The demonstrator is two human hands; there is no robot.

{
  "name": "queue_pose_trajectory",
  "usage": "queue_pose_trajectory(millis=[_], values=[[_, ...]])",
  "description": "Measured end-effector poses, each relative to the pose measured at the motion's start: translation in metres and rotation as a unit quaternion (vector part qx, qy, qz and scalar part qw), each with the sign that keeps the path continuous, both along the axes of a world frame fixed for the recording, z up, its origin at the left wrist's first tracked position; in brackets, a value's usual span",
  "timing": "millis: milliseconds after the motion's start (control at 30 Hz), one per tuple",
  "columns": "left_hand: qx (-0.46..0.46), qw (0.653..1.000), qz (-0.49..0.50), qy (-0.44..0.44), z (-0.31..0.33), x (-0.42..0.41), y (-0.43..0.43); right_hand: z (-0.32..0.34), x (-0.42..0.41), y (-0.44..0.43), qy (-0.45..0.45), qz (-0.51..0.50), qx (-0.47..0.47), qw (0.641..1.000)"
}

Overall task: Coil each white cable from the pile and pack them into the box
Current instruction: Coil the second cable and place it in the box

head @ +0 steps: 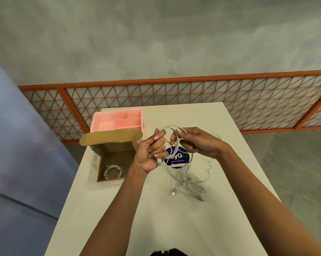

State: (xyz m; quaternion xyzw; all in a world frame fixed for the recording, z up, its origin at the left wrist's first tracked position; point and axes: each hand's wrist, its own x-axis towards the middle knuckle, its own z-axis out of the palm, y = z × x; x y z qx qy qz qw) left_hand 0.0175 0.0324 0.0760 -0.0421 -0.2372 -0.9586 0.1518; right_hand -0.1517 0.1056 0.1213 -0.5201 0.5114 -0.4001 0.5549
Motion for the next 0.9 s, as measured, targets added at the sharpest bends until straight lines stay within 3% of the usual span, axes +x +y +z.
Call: queue_pose_trajectory(millis=[100,233,400,633,767,900], values=[[0.002,1.0,0.011,-0.014,0.001,0.0,-0.002,-0.007,-0.002,-0.001,-0.095,0.016,-0.003,0.995],[-0.013,0.999,0.031,-0.038,-0.003,-0.001,-0.004,-0.013,-0.004,-0.006,-0.116,-0.057,0.012,0.992],[-0.054,0.991,0.081,-0.097,-0.005,-0.007,-0.003,-0.02,0.0,-0.009,-0.08,-0.135,0.047,0.986],[-0.1,0.972,0.138,-0.163,-0.002,-0.002,-0.01,-0.009,-0.002,-0.007,0.044,-0.131,-0.007,0.99],[-0.092,0.979,0.109,-0.143,-0.003,0.001,-0.01,-0.005,-0.002,-0.011,0.141,-0.204,-0.083,0.965],[-0.078,0.989,0.097,-0.078,0.003,0.0,-0.01,-0.016,-0.002,-0.011,0.185,-0.165,-0.05,0.967]])
